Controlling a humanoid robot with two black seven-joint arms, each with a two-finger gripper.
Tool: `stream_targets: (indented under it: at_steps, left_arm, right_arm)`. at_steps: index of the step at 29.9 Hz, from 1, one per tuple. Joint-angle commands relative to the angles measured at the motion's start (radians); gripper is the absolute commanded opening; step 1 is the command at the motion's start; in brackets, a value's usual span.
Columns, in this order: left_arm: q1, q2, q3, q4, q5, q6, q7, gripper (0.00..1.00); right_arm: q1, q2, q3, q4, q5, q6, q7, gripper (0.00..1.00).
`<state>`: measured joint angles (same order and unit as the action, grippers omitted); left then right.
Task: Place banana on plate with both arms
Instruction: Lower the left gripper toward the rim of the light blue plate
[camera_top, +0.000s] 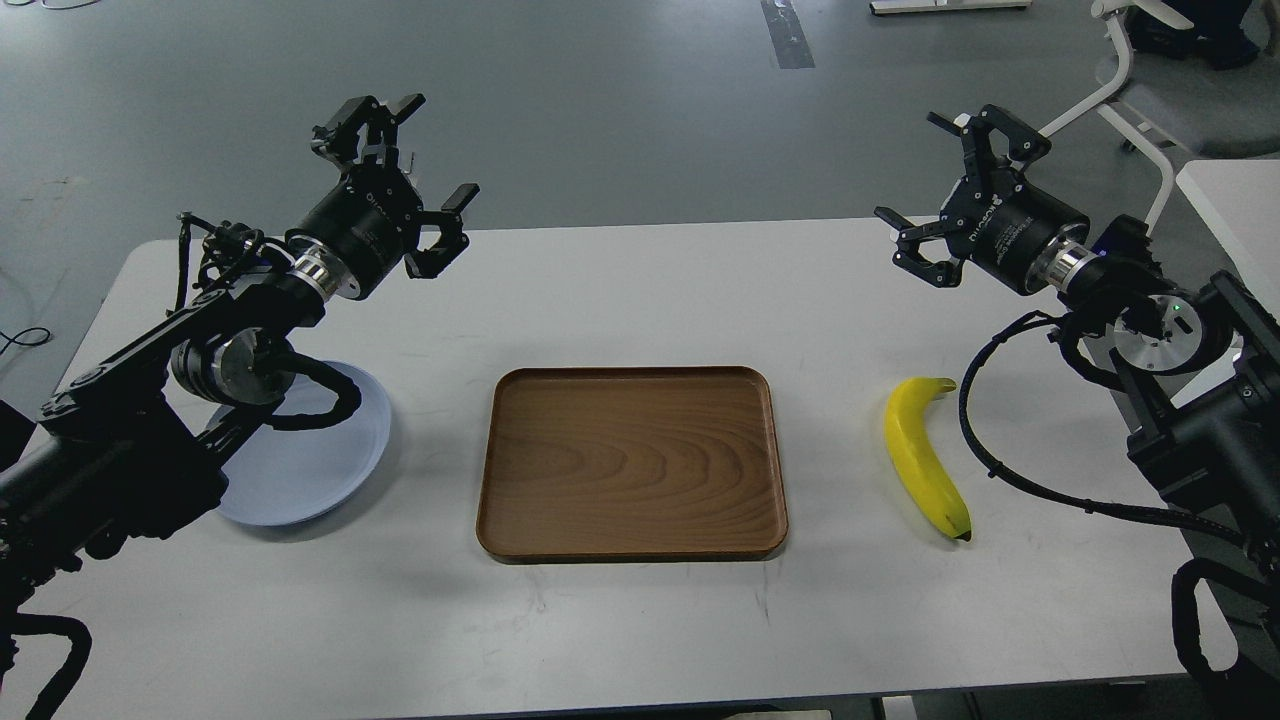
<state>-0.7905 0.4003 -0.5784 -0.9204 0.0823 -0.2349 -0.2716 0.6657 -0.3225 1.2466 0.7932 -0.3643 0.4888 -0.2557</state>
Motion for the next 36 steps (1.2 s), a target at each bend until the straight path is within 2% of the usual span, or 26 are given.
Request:
stream_targets:
  at_steps: [1,11,16,36]
  left_arm:
    - [0.010,-0.001,0.002,0.000,0.005,0.000,-0.001,0.98]
    - [0.011,-0.021,0.002,0.023,0.002,0.020,-0.006,0.98]
    - [0.011,-0.037,0.014,0.051,0.007,0.083,0.003,0.98]
    - [0.007,-0.024,0.015,0.052,0.010,0.109,0.003,0.98]
  right_arm:
    - [0.005,0.000,-0.003,-0.002,-0.004,0.000,-0.001,1.00]
    - [0.012,0.003,-0.007,0.001,-0.005,0.000,-0.001,1.00]
    - [0.014,0.003,-0.007,0.006,-0.010,0.000,0.001,1.00]
    - [0.003,0.013,-0.018,0.026,-0.015,0.000,0.003,1.00]
